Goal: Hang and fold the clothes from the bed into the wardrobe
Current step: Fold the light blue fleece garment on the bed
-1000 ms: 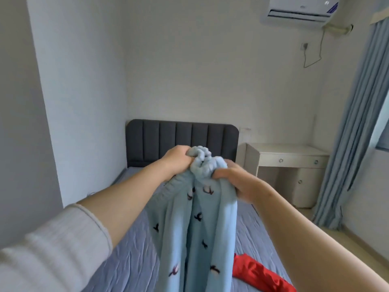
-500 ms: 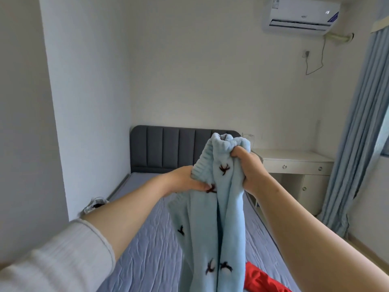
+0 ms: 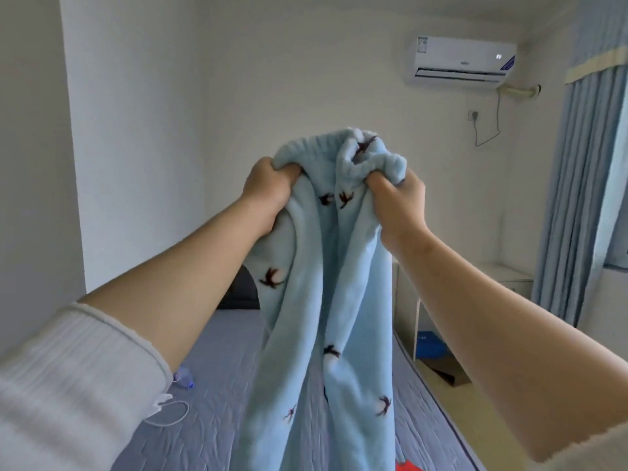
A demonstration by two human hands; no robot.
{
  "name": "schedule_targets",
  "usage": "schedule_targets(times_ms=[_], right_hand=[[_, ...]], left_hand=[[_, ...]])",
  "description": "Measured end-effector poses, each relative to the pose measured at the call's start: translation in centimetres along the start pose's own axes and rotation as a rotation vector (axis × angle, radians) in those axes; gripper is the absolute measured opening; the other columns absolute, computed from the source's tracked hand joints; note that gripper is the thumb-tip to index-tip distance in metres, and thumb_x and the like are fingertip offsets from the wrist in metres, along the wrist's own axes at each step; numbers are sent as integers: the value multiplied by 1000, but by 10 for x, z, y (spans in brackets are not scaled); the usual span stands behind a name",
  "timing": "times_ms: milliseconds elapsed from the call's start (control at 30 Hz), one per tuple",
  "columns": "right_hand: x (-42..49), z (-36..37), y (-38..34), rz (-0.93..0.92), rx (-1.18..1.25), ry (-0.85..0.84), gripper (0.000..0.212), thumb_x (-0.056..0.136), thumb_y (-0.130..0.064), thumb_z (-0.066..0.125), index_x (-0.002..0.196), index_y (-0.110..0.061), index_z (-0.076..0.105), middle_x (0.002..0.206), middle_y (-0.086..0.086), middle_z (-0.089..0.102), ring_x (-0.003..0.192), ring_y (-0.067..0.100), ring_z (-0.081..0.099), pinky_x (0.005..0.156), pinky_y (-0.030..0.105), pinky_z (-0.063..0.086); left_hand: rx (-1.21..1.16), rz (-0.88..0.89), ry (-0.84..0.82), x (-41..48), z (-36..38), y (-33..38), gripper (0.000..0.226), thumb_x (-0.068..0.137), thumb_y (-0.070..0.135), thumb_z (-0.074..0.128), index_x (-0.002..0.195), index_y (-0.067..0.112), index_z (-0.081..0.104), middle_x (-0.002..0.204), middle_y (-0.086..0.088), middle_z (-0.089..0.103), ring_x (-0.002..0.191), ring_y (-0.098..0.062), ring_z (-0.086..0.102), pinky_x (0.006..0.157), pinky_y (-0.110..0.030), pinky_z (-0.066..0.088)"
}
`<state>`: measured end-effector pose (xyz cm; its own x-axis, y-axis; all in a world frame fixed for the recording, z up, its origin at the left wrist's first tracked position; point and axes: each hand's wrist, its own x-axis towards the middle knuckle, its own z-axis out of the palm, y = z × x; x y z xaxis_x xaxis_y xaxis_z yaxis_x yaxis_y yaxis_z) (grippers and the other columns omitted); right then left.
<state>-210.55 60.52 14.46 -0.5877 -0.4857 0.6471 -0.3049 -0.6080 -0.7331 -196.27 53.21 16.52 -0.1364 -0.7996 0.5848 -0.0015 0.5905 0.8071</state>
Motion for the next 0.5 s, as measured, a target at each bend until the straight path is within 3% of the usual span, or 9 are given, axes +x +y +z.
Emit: schedule_targets(times_ms=[133,233,367,500], right_hand=[[26,14,-45,-224,7,4,12,74,-14,55,75,-26,54,74,-9,59,71,8,56,69,27,50],[40,16,-64,-228,36,-35,14,77,-15,54,79,-28,57,79,-9,63,77,8,60,76,28,53],[29,0,-31,-46,-52,-108,11,78,-16,58,77,-25,64,78,-7,67,79,11,64,72,27,54],[-16,-24,42,287,-193,-183,7,77,-23,62,80,-18,67,84,3,70,81,18,66,75,33,55]], left_hand=[[-91,168,199,21,-2,58,33,87,27,47,107,2,59,98,-10,64,91,-24,63,74,-33,51],[-4,191,161,29,-7,76,32,82,33,52,100,9,61,96,-7,66,89,-23,64,81,-38,54],[281,116,8,17,-15,45,25,76,37,65,89,15,65,88,-4,67,81,-21,63,74,-32,53],[622,-11,-255,-12,-9,-16,25,71,34,72,64,16,56,71,-1,56,61,-15,49,51,-23,35]])
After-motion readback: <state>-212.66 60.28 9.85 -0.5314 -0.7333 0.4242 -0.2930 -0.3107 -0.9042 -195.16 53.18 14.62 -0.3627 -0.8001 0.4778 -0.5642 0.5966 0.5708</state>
